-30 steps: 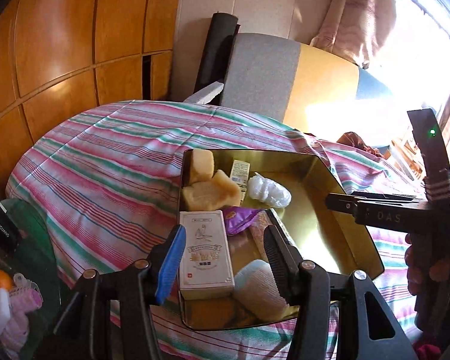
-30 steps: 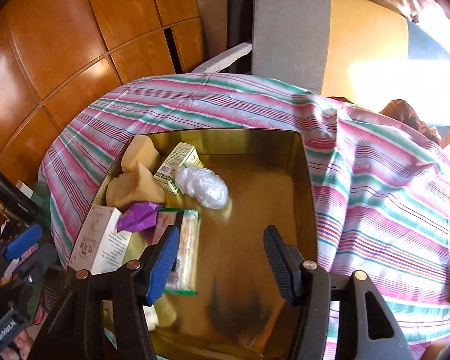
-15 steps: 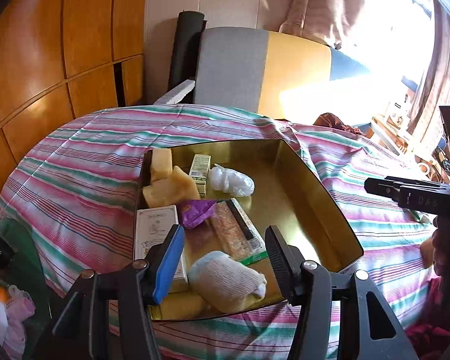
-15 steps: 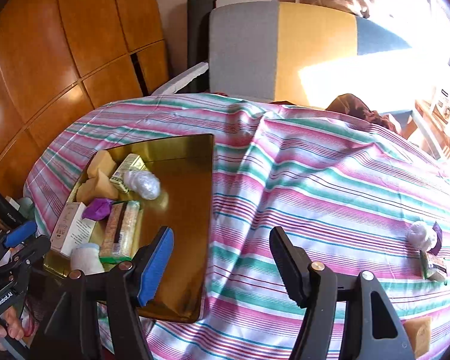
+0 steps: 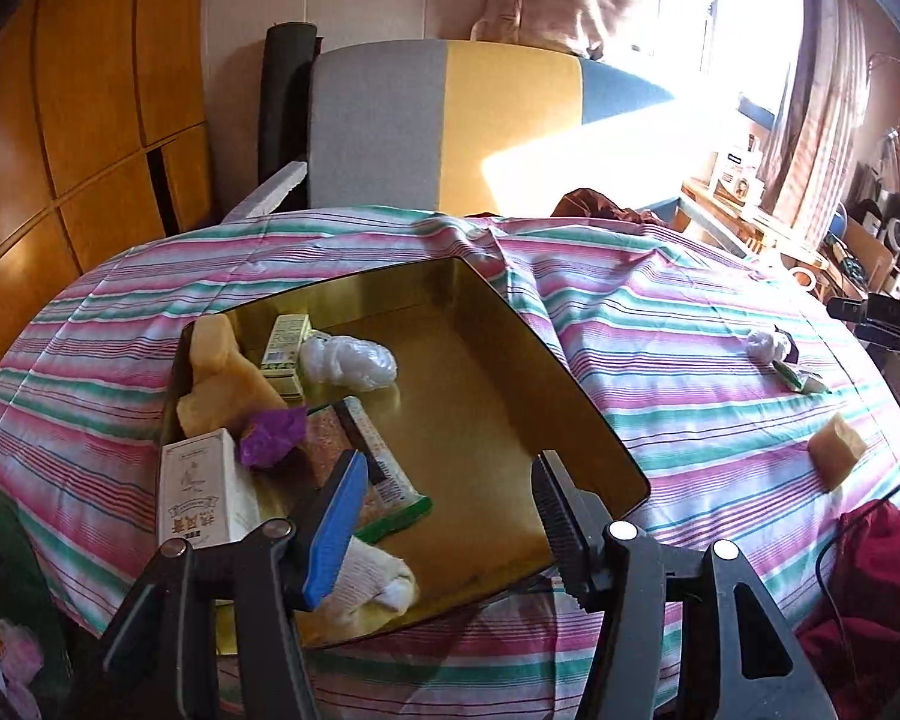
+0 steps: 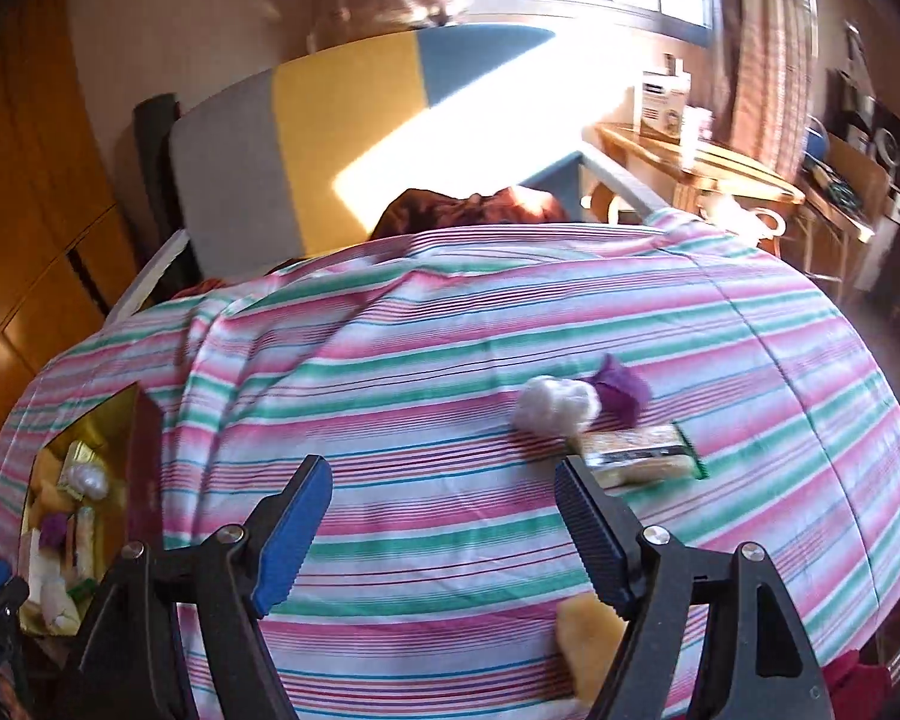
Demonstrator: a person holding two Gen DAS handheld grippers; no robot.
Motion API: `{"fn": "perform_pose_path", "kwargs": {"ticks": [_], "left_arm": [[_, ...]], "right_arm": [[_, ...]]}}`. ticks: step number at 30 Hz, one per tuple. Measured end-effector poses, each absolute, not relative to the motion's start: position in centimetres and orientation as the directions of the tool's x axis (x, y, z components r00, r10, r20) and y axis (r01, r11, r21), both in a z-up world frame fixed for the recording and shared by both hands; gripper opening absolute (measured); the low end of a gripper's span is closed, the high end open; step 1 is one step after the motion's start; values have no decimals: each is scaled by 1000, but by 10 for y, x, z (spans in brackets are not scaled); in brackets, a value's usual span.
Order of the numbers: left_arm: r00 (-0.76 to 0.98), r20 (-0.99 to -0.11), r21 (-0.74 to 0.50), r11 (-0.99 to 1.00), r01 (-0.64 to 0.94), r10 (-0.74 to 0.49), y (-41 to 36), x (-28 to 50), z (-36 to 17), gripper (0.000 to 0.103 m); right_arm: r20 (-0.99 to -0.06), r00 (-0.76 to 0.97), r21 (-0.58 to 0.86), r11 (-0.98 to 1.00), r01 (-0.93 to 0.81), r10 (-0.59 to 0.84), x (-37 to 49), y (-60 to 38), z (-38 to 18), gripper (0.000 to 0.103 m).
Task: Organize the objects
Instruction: 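Move both tools back over the remaining items on the cloth, then grasp the second plastic-wrapped bundle with the left gripper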
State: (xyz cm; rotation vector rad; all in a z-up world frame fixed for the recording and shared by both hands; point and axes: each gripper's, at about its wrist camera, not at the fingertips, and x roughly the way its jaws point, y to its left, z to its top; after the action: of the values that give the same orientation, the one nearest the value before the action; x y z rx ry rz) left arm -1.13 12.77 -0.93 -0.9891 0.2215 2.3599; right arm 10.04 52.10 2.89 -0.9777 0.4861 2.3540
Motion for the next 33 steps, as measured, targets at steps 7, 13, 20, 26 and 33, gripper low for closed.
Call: {"fn": "perform_pose_path", "kwargs": {"ticks": [7, 13, 20, 26, 33], "left_arm": [[-506, -705, -58, -751, -657, 497, 185, -3, -3, 58], [-436, -728, -51, -675, -736, 530, 249, 5, -4, 58], [-296, -780, -115, -591, -798, 551, 332, 6, -20, 58], [-215, -801, -147, -533, -833, 558, 397, 2, -29, 61], [-124, -808, -213, -481, -850, 576, 473, -10, -36, 65]], "right_arm": [[-711, -513, 247, -513, -822, 480, 171, 611, 11, 79], [-742, -529, 444, -290, -848, 411, 216, 647, -35, 79], [-750, -560, 491, -271, -828, 352, 217, 650, -44, 79], [-746, -581, 517, -266, -813, 325, 215, 650, -48, 79], [-735, -620, 573, -238, -784, 274, 216, 655, -55, 79]]}}
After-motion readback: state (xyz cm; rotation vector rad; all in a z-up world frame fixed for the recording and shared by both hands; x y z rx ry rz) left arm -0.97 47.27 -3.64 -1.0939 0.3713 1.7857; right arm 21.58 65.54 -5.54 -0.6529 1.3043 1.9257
